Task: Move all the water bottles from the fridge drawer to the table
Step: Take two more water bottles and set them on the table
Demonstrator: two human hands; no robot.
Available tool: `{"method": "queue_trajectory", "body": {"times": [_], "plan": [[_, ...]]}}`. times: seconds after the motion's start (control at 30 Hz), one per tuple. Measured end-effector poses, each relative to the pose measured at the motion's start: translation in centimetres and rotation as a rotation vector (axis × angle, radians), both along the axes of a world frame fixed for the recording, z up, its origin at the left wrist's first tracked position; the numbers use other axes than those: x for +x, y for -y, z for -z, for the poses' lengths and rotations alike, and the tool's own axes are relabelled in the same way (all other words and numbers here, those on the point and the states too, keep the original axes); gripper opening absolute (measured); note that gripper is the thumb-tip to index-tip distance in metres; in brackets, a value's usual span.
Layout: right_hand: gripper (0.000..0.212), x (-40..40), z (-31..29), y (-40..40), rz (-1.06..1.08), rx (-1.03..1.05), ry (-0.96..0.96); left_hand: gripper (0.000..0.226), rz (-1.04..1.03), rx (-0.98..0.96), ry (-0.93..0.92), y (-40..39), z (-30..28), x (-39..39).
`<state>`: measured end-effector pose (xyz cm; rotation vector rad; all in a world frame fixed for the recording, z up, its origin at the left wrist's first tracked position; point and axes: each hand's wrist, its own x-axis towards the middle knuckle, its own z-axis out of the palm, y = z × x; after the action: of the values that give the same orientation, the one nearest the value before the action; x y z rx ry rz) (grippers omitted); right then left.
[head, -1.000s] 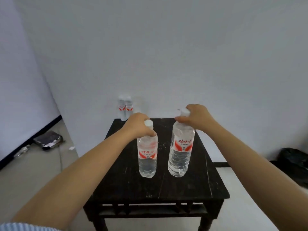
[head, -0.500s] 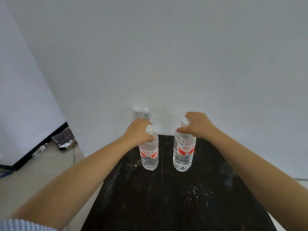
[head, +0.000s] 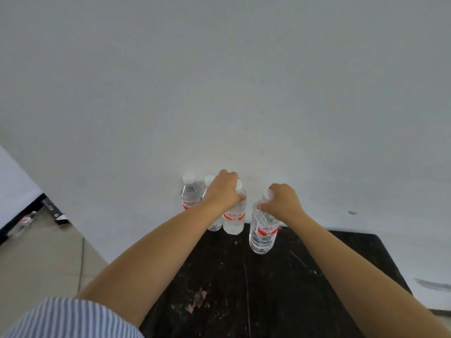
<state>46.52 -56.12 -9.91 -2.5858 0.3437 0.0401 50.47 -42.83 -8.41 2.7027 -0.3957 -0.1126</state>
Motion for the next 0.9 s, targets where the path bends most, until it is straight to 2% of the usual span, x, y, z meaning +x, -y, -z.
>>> {"method": "queue_trajectory", "body": {"times": [0.17, 0.37, 0.47, 0.6, 0.63, 0.7, 0.77, 0.8, 0.9], "plan": [[0.046, 5.9, 3.6, 0.3, 0.021, 0.015, 0.040, 0.045, 0.018, 0.047, -0.003, 1.1, 4.1, 6.6], [0.045, 9.8, 6.1, 0.7, 0.058, 0.069, 0.109, 0.049, 0.019, 0.088, -0.002, 1.4, 6.9, 9.9], [0.044, 10.6, 7.1, 0.6, 0.057, 0.081, 0.146, 0.049, 0.010, 0.065, 0.015, 1.2, 7.5, 10.4], [0.045, 11.0, 7.8, 0.1, 0.034, 0.085, 0.176, 0.059, 0.053, 0.049, 0.155, 0.7, 7.8, 8.8], [0.045, 10.9, 8.1, 0.1, 0.043, 0.100, 0.184, 0.059, 0.051, 0.023, 0.199, 0.3, 8.3, 8.0], [0.047, 10.6, 8.5, 0.1, 0.062, 0.140, 0.208, 0.044, -0.020, -0.082, 0.255, -0.9, 9.9, 6.2], [0.053, 9.9, 9.1, 0.2, 0.097, 0.181, 0.212, 0.024, -0.163, -0.189, 0.179, -2.1, 11.9, 4.9], [0.058, 9.4, 9.5, 0.2, 0.121, 0.199, 0.192, 0.023, -0.225, -0.234, 0.102, -2.5, 13.1, 4.6], [0.068, 7.6, 12.3, 0.0, 0.184, 0.269, 0.056, 0.034, -0.339, -0.357, -0.077, -2.7, 16.4, 4.6]]}}
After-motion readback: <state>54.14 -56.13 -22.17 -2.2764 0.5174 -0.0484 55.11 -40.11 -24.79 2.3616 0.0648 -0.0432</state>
